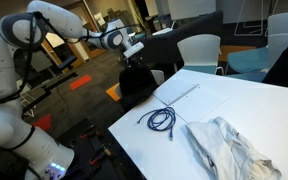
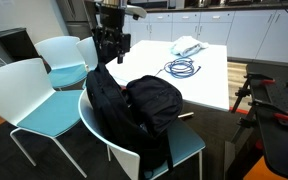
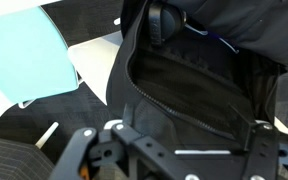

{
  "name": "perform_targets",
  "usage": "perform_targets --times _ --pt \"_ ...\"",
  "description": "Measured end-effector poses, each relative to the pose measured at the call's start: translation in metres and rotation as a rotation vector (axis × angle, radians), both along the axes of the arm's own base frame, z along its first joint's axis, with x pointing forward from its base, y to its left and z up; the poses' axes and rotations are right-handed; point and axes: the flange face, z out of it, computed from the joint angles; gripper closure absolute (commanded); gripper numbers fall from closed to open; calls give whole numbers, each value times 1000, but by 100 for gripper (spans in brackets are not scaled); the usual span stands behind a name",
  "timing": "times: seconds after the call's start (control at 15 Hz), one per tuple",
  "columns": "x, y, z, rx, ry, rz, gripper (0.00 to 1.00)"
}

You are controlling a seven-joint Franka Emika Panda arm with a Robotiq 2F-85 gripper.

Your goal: Put the bottle and cable in the bag

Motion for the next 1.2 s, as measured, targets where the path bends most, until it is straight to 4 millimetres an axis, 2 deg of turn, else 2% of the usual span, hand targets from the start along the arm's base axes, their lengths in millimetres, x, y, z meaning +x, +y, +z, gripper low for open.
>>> perform_targets --times 0.33,0.6,0.8,1.07,1.2 --pt "-35 -28 74 10 -23 -91 0" --pt "-48 -76 108 44 0 -212 0" --pt "-45 -124 112 68 10 -311 0" --pt "-49 -197 103 73 64 -434 0" --pt "-54 -226 96 67 99 -480 0"
